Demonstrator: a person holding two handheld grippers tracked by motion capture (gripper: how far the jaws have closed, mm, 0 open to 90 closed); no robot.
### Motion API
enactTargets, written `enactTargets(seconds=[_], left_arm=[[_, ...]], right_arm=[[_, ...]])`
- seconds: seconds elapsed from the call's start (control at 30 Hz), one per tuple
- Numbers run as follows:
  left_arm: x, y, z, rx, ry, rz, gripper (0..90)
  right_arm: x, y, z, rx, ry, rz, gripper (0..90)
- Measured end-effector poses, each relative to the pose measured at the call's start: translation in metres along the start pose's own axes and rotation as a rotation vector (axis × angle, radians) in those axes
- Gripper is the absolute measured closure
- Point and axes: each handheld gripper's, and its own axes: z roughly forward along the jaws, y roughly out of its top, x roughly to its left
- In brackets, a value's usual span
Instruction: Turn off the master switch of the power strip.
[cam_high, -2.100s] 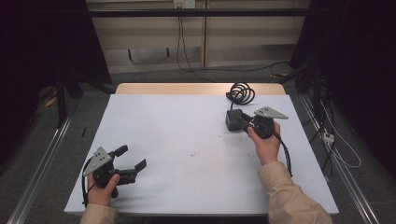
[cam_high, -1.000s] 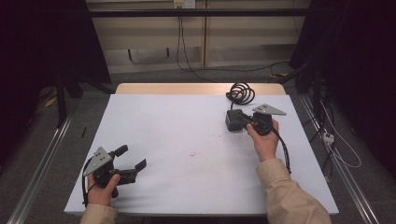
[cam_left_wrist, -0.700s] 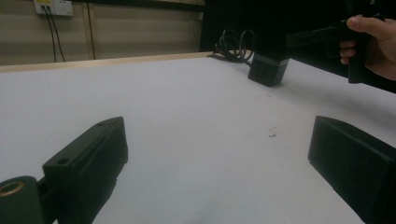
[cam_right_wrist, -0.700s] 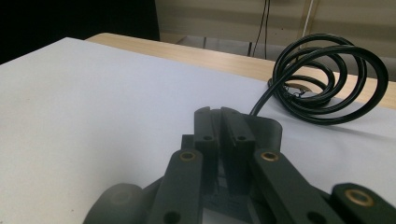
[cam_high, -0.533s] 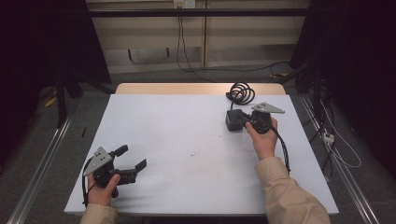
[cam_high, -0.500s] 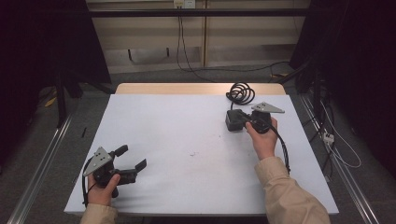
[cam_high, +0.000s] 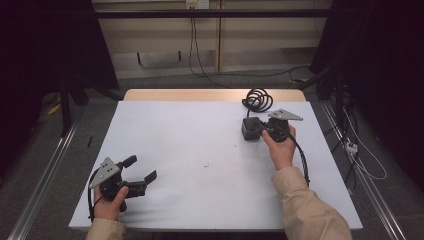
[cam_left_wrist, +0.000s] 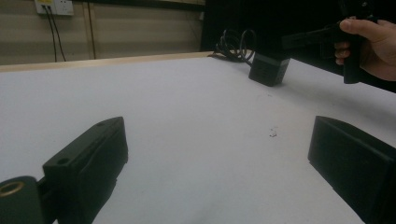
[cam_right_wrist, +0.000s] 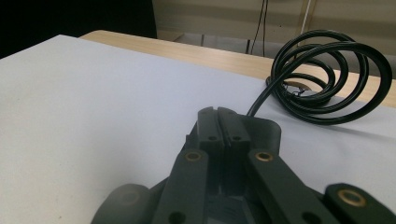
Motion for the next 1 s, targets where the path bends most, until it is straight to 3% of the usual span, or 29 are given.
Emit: enactTargets(seconds=[1.0], left_arm=[[0.0001, -0.0003, 0.0002, 0.001, 0.002, -0.002, 4.8]], right_arm=[[-0.0012, 0.0015, 0.0073, 0.015, -0.010, -0.019, 90.0]])
